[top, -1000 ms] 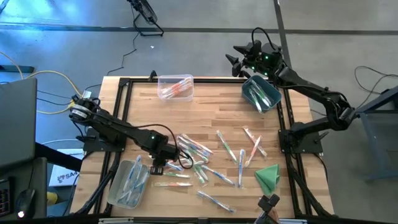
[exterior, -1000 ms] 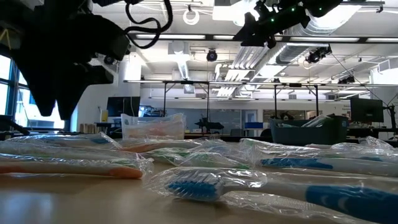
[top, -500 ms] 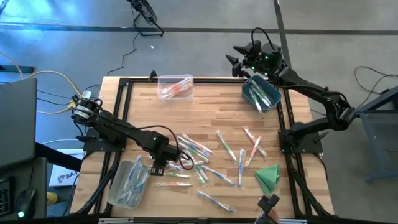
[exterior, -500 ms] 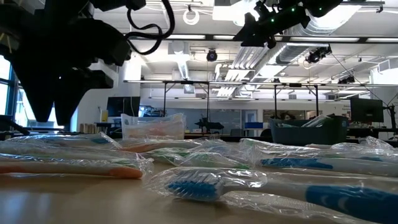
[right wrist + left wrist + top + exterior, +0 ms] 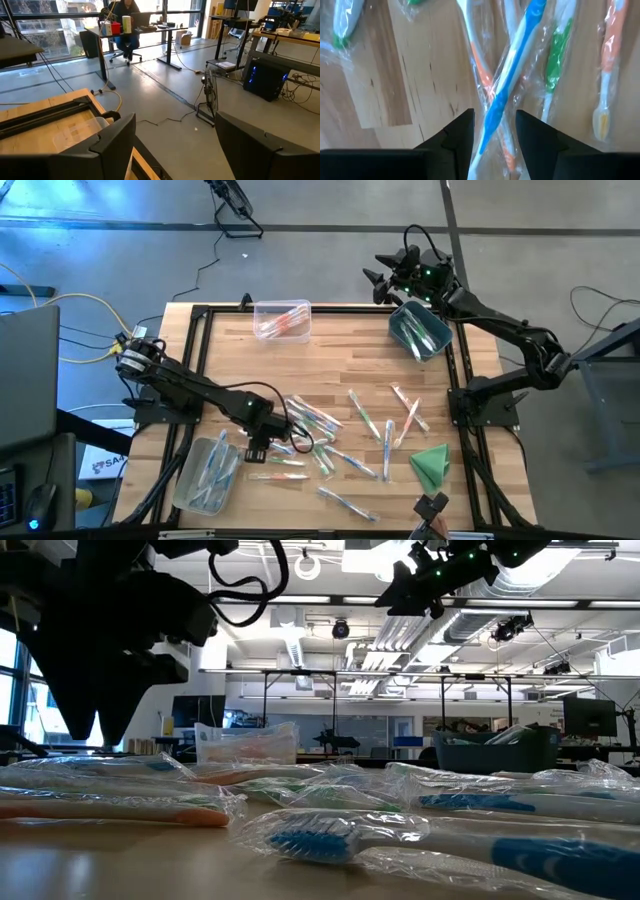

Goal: Pick & Place Toothbrushes
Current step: Put the blue toothbrush into the gray bin

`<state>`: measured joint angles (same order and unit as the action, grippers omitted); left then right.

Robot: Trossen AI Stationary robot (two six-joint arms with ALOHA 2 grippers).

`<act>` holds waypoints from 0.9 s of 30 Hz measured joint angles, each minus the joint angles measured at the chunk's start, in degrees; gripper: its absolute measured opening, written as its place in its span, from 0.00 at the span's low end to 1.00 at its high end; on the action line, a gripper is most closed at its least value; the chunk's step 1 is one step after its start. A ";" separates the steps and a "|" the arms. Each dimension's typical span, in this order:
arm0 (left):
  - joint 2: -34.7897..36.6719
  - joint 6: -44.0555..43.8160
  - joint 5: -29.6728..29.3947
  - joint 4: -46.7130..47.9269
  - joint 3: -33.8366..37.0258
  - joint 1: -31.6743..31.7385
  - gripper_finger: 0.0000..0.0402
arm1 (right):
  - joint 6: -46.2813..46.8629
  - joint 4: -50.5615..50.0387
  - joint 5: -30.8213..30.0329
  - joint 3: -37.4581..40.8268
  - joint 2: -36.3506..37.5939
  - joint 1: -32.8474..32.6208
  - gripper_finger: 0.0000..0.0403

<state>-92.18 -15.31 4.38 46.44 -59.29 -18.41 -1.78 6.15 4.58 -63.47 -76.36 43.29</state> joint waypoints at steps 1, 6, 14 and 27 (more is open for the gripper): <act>-0.47 0.00 0.00 -0.61 -0.02 0.00 0.35 | 0.00 0.02 0.00 0.00 0.00 0.00 0.66; -1.76 0.01 0.03 -2.21 -0.07 0.00 0.35 | 0.00 -0.12 0.00 0.01 0.00 0.00 0.66; -3.90 0.24 1.51 -4.07 0.03 0.01 0.35 | 0.00 -0.28 0.00 0.00 0.00 0.00 0.66; -4.05 0.02 1.55 -4.56 0.02 0.02 0.34 | 0.00 -0.39 -0.13 0.01 0.00 -0.01 0.66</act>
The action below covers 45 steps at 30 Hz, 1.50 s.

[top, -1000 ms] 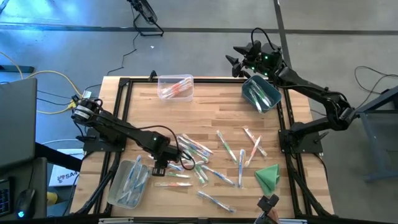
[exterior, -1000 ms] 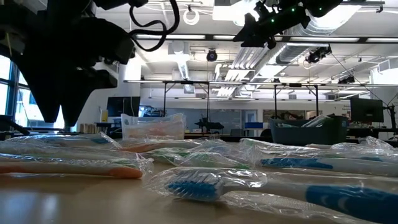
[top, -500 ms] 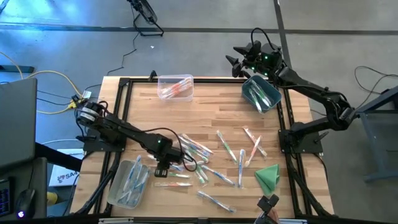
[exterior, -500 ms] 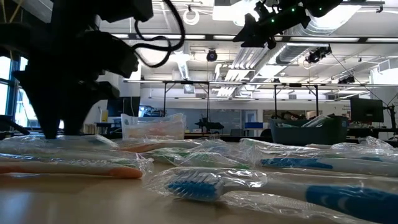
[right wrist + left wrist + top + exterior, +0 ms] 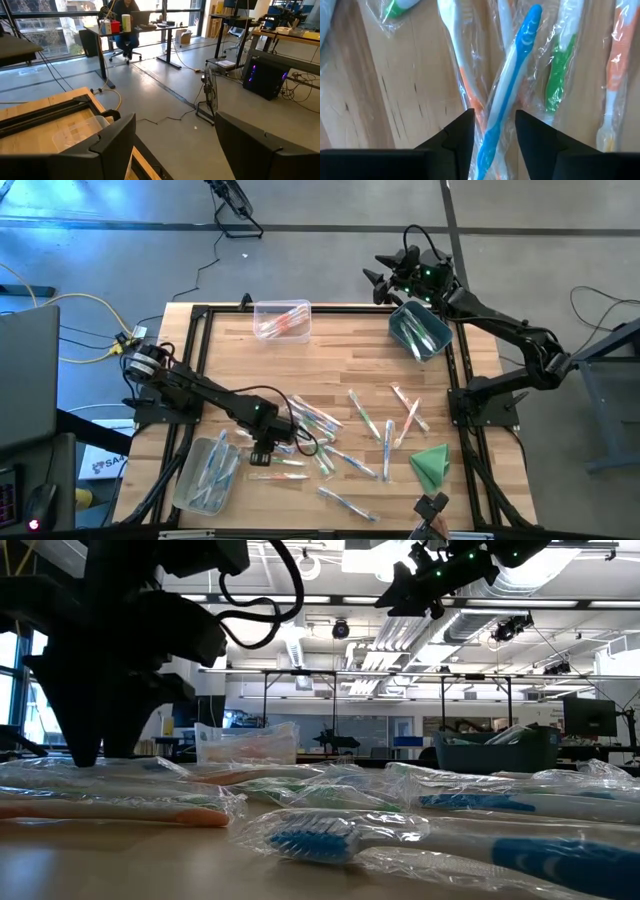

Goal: Pick & Place Toothbrushes
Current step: Put the blue toothbrush into the gray bin

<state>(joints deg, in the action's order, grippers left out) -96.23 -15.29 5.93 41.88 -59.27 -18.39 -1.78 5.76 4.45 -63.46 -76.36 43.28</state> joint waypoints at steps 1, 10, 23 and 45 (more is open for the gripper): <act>0.00 0.00 0.03 0.03 0.00 0.00 0.33 | 0.00 0.00 0.00 0.00 0.00 -0.01 0.66; 0.00 0.00 3.70 0.16 0.00 0.00 0.16 | 0.00 0.00 0.00 0.00 0.01 -0.01 0.66; 0.00 -0.02 3.60 0.12 0.00 -0.01 0.03 | -0.02 0.00 -0.02 -0.02 0.00 -0.01 0.66; 0.02 -0.39 3.82 2.94 -2.72 0.04 0.00 | -2.60 -0.02 -0.04 0.00 0.00 0.00 0.66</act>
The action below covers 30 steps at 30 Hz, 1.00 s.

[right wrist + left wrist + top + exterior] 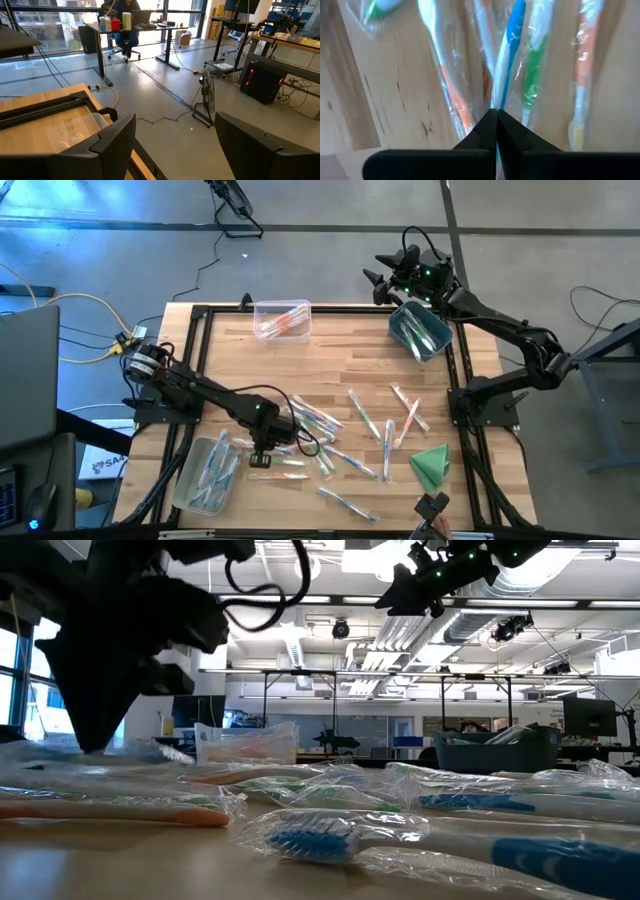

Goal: Pick & Place Toothbrushes
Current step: Put the blue toothbrush into the gray bin

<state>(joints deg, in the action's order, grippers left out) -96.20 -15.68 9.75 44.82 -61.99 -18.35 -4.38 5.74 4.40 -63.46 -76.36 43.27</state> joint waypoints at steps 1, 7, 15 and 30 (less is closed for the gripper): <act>0.00 0.89 -0.02 0.94 -0.72 0.00 0.00 | 0.00 0.01 0.00 -0.02 0.00 0.01 0.66; 0.00 2.47 0.00 7.90 -4.39 0.02 0.00 | 0.00 0.02 0.00 0.00 0.00 0.01 0.66; 0.00 3.23 1.75 13.51 -6.77 2.63 0.00 | 0.00 -0.02 0.00 0.00 0.00 0.01 0.66; 0.00 17.00 1.85 19.88 -7.09 16.90 0.00 | -0.16 -4.99 0.00 -0.02 0.02 -0.01 0.66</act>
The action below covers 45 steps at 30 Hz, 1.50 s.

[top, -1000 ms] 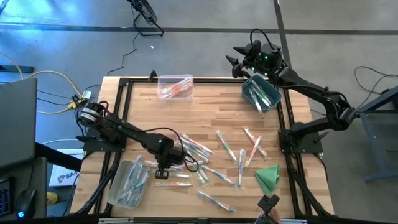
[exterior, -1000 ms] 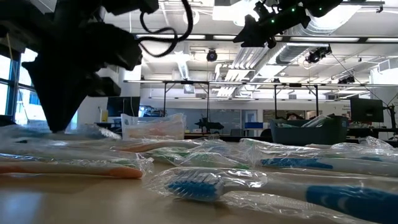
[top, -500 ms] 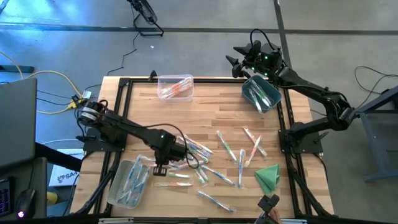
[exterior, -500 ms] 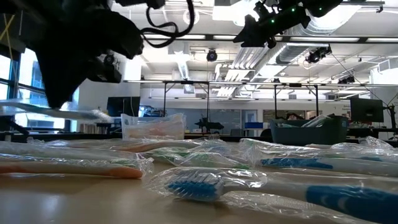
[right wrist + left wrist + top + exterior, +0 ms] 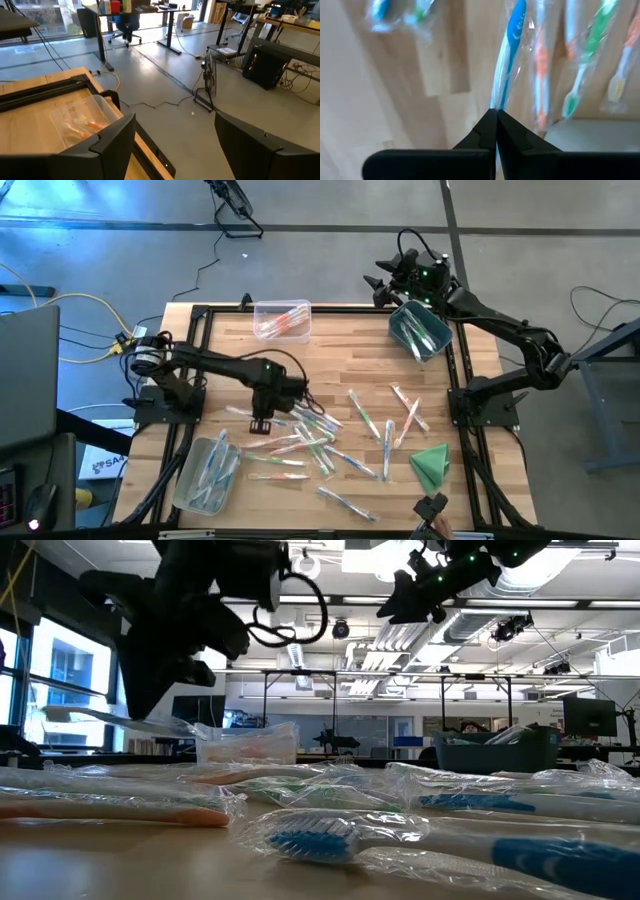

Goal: Pick & Place Toothbrushes
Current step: Put the blue toothbrush into the gray bin

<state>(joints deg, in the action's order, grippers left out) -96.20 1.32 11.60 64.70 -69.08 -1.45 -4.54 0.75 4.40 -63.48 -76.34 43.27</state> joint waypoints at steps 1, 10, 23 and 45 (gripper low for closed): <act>0.00 0.98 0.13 0.64 0.00 0.99 0.00 | -0.12 -0.22 0.00 0.02 0.00 0.00 0.66; 0.00 3.34 5.02 1.76 0.02 10.49 0.00 | -0.23 -0.43 0.00 0.01 0.00 0.00 0.66; 0.00 0.37 5.36 2.94 -3.59 21.14 0.00 | -0.25 -0.87 0.00 0.00 0.00 0.00 0.66; 6.10 -8.11 -1.93 6.81 -14.25 29.00 0.00 | -0.25 -1.50 0.00 0.02 0.00 0.02 0.66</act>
<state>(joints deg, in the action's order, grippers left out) -90.10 -6.79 9.67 71.51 -83.33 27.55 -4.80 -0.75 4.40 -63.46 -76.34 43.29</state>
